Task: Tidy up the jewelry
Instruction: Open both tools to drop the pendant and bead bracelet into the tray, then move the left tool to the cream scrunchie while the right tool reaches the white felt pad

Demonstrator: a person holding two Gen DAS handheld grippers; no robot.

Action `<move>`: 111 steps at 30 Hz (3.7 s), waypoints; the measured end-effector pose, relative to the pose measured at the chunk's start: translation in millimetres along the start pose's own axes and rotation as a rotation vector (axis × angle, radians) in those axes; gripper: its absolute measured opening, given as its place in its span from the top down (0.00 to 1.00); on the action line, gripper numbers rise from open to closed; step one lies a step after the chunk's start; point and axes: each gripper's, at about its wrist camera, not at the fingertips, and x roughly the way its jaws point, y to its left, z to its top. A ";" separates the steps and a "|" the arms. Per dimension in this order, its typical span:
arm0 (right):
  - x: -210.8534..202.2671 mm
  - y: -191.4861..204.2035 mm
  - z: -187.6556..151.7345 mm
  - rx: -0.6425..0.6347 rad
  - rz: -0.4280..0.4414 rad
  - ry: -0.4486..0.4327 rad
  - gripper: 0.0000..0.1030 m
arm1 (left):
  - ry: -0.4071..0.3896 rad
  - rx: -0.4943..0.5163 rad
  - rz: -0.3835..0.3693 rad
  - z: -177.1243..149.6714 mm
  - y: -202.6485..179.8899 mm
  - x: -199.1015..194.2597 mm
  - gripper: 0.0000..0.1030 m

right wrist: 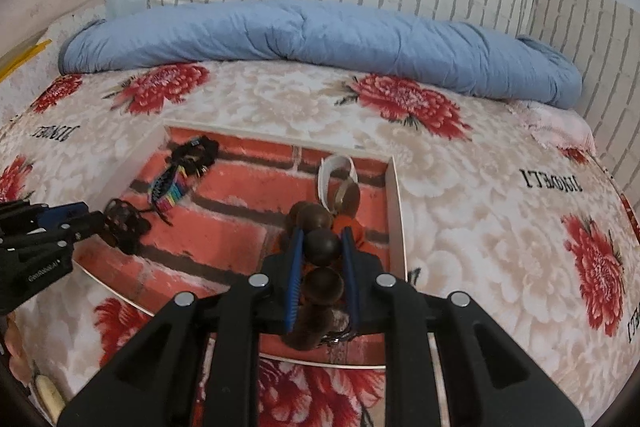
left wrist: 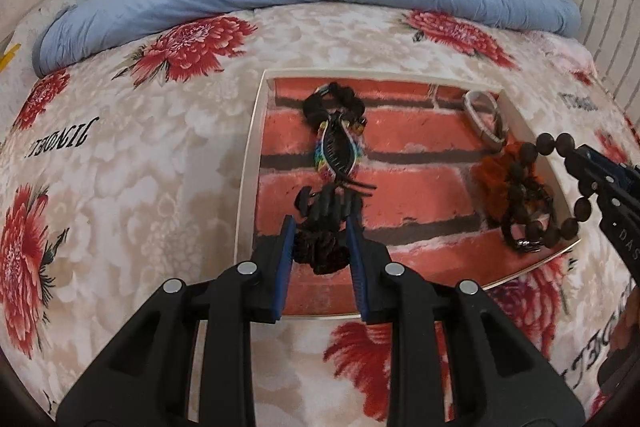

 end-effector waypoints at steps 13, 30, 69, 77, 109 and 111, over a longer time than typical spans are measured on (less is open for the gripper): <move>30.8 -13.1 -16.7 0.030 -0.016 0.054 0.81 | 0.043 0.013 0.022 3.4 -1.9 24.1 0.76; 50.9 -17.5 -34.1 0.046 0.042 0.079 0.78 | 0.095 0.043 0.048 -6.9 -5.9 49.3 0.61; -87.3 -0.3 -67.1 0.100 -0.009 -0.002 0.15 | -0.098 -0.065 0.116 -80.1 112.5 -117.9 0.05; -107.3 52.0 -89.4 0.075 -0.023 -0.002 0.15 | -0.097 -0.081 0.152 -116.6 171.6 -138.8 0.05; -138.4 201.9 -154.8 0.058 0.006 0.031 0.15 | -0.051 -0.111 0.081 -209.1 259.5 -121.0 0.05; -140.7 208.0 -153.0 0.063 0.000 0.020 0.15 | -0.059 -0.114 0.063 -207.6 257.8 -121.6 0.05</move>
